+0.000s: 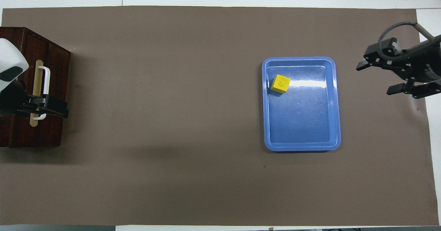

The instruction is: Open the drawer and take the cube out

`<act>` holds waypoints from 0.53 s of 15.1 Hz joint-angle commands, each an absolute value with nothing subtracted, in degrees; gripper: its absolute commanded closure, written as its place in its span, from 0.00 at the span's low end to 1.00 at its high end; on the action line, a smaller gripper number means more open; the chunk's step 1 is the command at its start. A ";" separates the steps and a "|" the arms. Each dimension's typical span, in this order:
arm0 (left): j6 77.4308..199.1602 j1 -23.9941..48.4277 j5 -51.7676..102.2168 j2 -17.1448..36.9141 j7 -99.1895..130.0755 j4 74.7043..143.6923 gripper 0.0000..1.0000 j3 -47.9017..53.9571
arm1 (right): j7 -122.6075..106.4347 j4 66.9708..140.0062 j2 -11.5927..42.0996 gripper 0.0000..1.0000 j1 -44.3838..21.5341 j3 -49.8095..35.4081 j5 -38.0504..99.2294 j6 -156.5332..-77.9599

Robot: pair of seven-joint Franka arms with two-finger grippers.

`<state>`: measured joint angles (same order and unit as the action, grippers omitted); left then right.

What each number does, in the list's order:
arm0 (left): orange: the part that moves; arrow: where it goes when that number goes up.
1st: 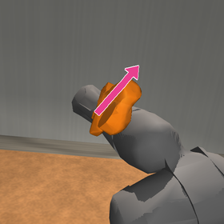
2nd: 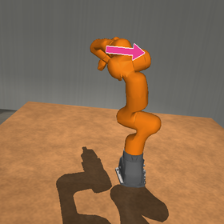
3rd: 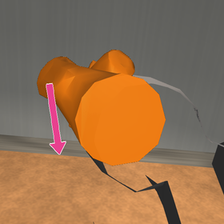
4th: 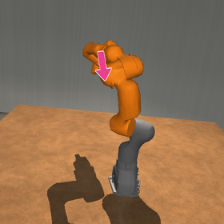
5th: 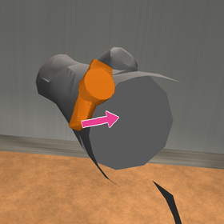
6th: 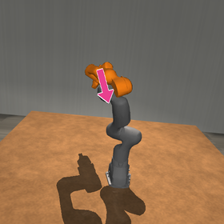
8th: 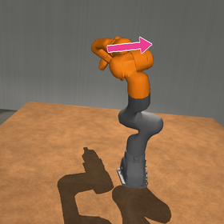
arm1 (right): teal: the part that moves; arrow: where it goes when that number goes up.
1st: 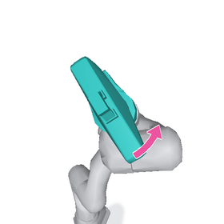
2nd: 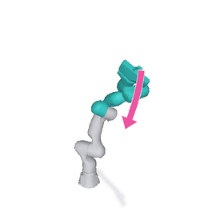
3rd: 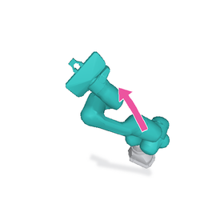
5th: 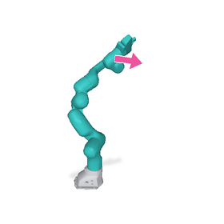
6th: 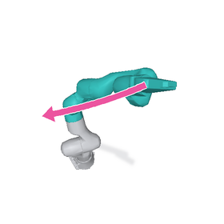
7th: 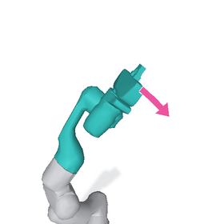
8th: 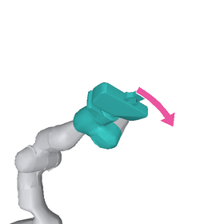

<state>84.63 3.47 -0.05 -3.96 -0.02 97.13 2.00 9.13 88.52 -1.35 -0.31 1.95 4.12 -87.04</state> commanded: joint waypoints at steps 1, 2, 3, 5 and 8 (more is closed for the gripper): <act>84.29 3.25 0.62 -5.01 -0.44 97.56 0.00 1.58 | -2.95 88.94 -3.51 0.00 1.83 0.27 1.23 -85.26; 84.29 3.34 0.62 -5.01 -0.35 97.65 0.00 1.58 | -5.25 89.82 -3.69 0.00 3.32 -1.13 1.23 -85.34; 84.29 3.34 0.62 -5.01 -0.35 97.56 0.00 1.58 | -5.80 90.26 -3.78 0.00 4.64 -2.36 1.14 -85.08; 84.29 3.34 0.62 -5.01 -0.26 97.56 0.00 1.58 | -6.24 91.75 -3.69 0.00 5.88 -2.99 0.44 -84.81; 84.29 3.34 0.62 -5.01 -0.35 97.56 0.00 1.58 | -6.86 92.02 -3.25 0.00 6.41 -5.52 -4.12 -84.64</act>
<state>84.63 3.43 -0.05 -3.96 -0.02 97.13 1.72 -5.50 91.04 -2.93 4.69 -2.58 -1.57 -84.85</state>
